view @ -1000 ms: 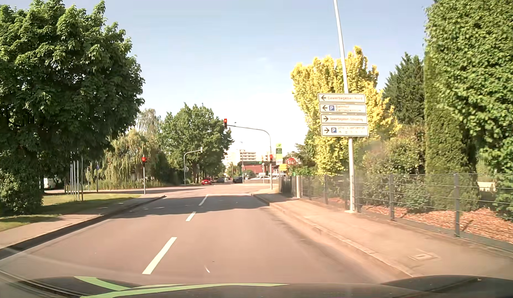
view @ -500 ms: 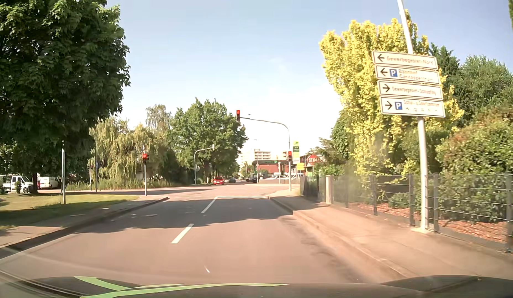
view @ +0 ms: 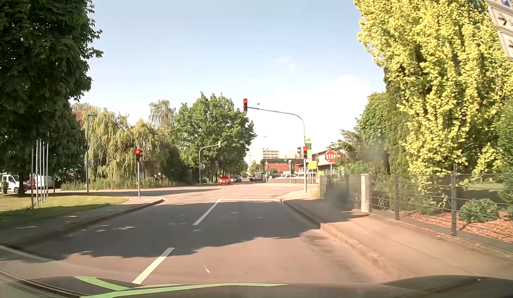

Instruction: Follow the waypoints while adhering to traffic rules and regulations

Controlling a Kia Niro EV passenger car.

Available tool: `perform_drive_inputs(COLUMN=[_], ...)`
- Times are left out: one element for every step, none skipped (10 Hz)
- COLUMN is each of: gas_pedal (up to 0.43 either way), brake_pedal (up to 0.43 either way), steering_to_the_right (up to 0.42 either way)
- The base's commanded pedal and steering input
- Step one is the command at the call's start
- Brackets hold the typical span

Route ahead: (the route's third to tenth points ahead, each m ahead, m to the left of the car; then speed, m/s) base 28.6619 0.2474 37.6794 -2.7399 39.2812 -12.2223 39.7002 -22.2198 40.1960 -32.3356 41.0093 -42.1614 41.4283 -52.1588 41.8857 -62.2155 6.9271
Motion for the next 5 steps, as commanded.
perform_drive_inputs(gas_pedal=[0.0,0.0,0.0,0.0,0.0], brake_pedal=[0.134,0.152,0.159,0.171,0.177], steering_to_the_right=[-0.016,-0.014,-0.012,-0.011,-0.01])
